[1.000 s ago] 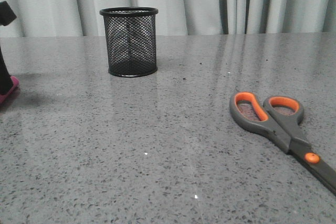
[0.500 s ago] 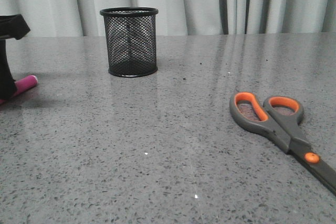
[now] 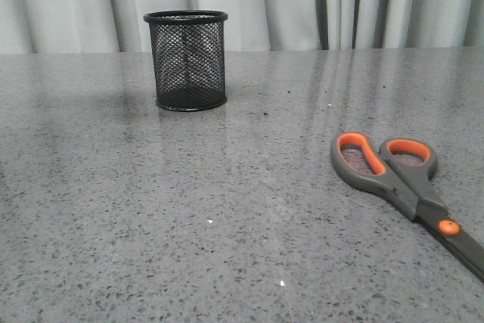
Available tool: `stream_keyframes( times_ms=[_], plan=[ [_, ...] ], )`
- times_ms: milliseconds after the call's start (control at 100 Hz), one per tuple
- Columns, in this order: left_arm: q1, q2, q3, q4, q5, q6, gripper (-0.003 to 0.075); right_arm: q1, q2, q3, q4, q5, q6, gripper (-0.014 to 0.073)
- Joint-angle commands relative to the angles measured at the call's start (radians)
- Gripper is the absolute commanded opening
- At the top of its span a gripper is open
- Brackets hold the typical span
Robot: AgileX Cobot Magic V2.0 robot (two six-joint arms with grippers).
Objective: Put pen and scissors into bin
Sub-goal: 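Grasp the pink highlighter with the left gripper and lift it upright, then move the highlighter over the mesh cup and release it inside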
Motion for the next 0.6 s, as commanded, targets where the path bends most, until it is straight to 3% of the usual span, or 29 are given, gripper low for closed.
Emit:
stream_keyframes(
  times_ms=[0, 340, 590],
  plan=[
    [-0.044, 0.022, -0.05, -0.14, -0.074, 0.147, -0.0018, -0.002, 0.013, -0.035, 0.012, -0.083, -0.01, 0.0367],
    [-0.09, 0.247, -0.27, -0.135, -0.06, 0.152, -0.0018, -0.002, 0.015, -0.033, 0.012, -0.105, -0.01, 0.0367],
    [-0.09, 0.36, -0.292, -0.135, -0.057, 0.152, -0.0018, -0.002, 0.015, -0.033, 0.012, -0.105, -0.01, 0.0367]
  ],
)
